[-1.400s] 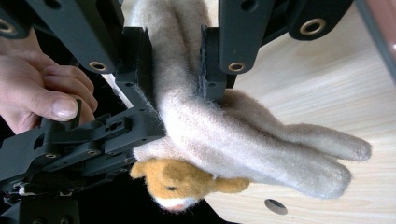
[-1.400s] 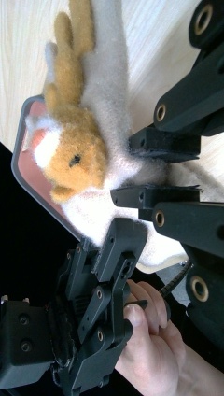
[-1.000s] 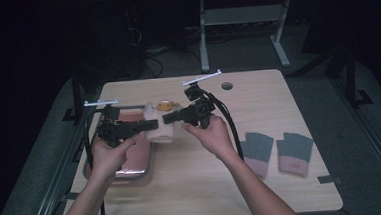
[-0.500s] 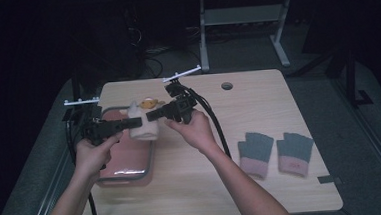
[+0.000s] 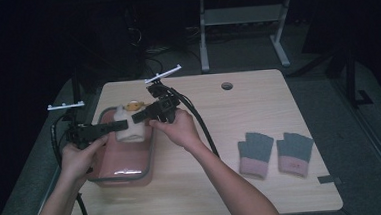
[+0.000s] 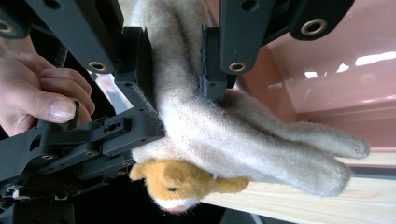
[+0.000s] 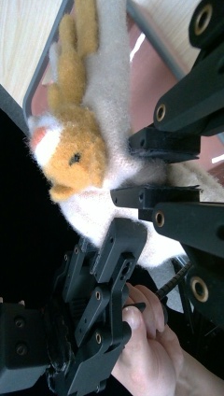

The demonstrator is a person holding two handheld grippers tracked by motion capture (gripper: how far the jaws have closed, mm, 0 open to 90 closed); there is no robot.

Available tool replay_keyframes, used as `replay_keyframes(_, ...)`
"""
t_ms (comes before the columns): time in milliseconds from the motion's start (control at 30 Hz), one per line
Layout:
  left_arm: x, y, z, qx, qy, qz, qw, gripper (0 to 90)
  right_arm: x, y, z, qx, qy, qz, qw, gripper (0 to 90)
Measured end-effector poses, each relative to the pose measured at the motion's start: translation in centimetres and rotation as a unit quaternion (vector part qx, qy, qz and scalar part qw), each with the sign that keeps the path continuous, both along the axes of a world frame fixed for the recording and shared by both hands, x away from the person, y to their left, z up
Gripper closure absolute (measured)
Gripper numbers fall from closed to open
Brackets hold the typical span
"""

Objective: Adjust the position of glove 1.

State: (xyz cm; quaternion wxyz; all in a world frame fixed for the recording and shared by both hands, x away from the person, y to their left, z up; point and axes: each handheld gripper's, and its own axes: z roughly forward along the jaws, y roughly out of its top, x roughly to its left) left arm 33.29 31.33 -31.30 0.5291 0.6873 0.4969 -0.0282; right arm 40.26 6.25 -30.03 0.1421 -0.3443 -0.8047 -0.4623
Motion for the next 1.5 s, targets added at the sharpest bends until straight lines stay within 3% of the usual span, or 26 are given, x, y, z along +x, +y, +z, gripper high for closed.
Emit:
replay_keyframes(467,0.1,2.2,-2.0,0.014,0.036,0.017,0.9991,68.8,1.1,3.1,-2.9,-0.008,0.041,0.020,0.9989,78.6)
replay_keyframes(700,0.3,2.8,-4.0,0.029,0.064,0.023,0.9972,68.9,1.4,4.0,-5.0,-0.019,0.066,0.020,0.9974,78.5)
replay_keyframes(1133,0.5,2.7,-6.6,0.063,0.104,0.021,0.9924,69.2,1.6,4.7,-8.8,-0.032,0.106,0.023,0.9935,78.5)
replay_keyframes(1500,0.4,2.6,-7.4,0.070,0.119,0.017,0.9903,69.4,1.3,4.6,-9.9,-0.034,0.120,0.023,0.9919,77.7)
